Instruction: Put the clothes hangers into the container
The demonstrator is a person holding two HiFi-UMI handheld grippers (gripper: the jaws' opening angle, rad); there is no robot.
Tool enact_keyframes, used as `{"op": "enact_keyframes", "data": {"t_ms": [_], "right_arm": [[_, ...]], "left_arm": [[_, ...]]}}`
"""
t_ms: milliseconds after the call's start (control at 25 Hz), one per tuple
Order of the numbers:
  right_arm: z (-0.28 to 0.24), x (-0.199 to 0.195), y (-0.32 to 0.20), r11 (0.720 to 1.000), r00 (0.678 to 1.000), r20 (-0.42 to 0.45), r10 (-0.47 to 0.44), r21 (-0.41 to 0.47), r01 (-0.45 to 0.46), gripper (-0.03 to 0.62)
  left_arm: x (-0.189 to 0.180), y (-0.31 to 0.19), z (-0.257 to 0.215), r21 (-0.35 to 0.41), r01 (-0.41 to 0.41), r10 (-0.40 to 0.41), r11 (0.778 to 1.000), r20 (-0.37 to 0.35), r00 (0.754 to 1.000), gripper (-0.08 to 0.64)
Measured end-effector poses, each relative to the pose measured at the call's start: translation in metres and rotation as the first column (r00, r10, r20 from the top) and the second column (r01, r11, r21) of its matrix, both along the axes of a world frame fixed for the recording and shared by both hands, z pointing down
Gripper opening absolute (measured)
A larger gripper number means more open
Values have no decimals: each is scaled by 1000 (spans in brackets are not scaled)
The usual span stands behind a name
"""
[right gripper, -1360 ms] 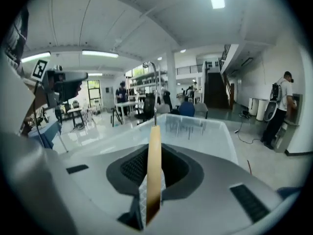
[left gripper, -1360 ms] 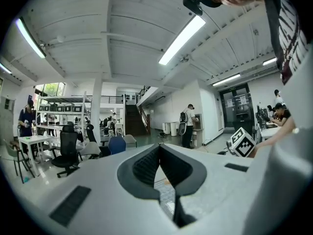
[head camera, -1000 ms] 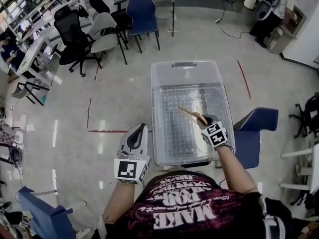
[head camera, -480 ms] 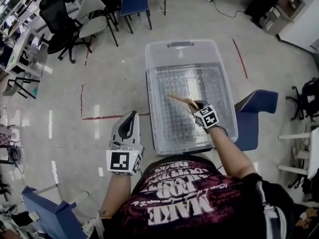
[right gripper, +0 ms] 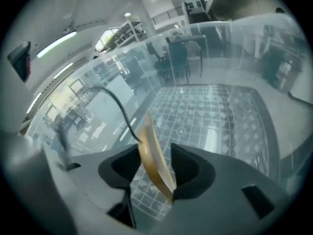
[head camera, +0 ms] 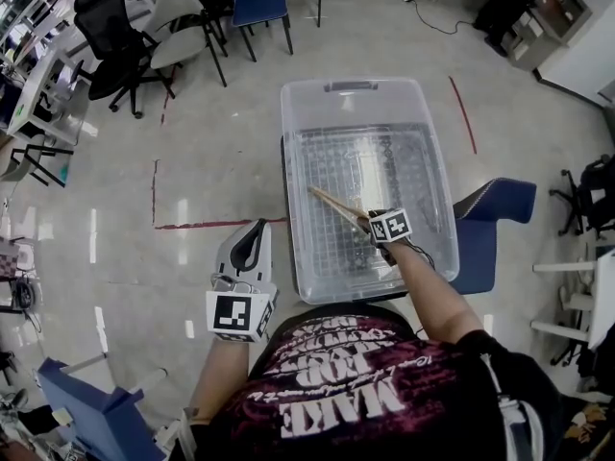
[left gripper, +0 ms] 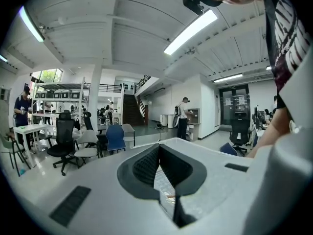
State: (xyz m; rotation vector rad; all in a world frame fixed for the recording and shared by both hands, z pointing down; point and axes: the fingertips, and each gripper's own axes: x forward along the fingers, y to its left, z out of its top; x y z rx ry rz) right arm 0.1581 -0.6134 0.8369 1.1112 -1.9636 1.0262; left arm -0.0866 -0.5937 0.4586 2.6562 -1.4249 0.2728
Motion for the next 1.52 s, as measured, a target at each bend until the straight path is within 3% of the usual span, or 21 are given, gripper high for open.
{"op": "enact_keyframes", "data": {"t_ms": [40,200,280,400,480,560,720,880,1040,1160,1280,1520], "right_arm": [[6,7,4,999,1000,-13,25,-33,-25,230],[-1,24,10,994,996,-48,74,-71,-77,379],[-20,30,11,994,994,-48,101,-35,-102,394],[-65,38,12,985,989,-19,149,93,-146,394],[-108,36,13,963,987,48,156,215,-163,346],[-158,31,14,923,987,99,130,352,-157,272],[-256,23,23,799,997,52,56,597,-76,27],[-335,17,31,680,1000,29,11,732,-29,3],[-392,11,36,599,1000,23,-14,801,-10,3],[-421,13,40,565,999,40,-7,825,-29,3],[-437,18,43,548,999,48,-8,836,-35,3],[-434,23,42,560,999,46,-1,827,-37,3]], "left_arm": [[2,-1,0,-1,-7,7,1000,1,1000,6],[11,-5,1,0,-33,33,999,1,999,6],[15,-7,3,0,-50,50,999,-1,999,6],[23,-8,3,4,-74,75,997,-6,997,6],[30,-8,0,10,-87,87,996,-10,996,6],[37,-10,-3,23,-99,99,995,-12,995,6],[47,-15,-13,48,-97,98,994,-26,995,6],[57,-13,-28,76,-101,104,992,-40,994,6],[62,-7,-40,104,-110,115,988,-36,993,6],[66,-4,-46,116,-108,113,987,-37,993,6],[68,-3,-52,126,-103,108,987,-37,993,6],[64,-2,-52,124,-91,96,988,-35,995,6]]}}
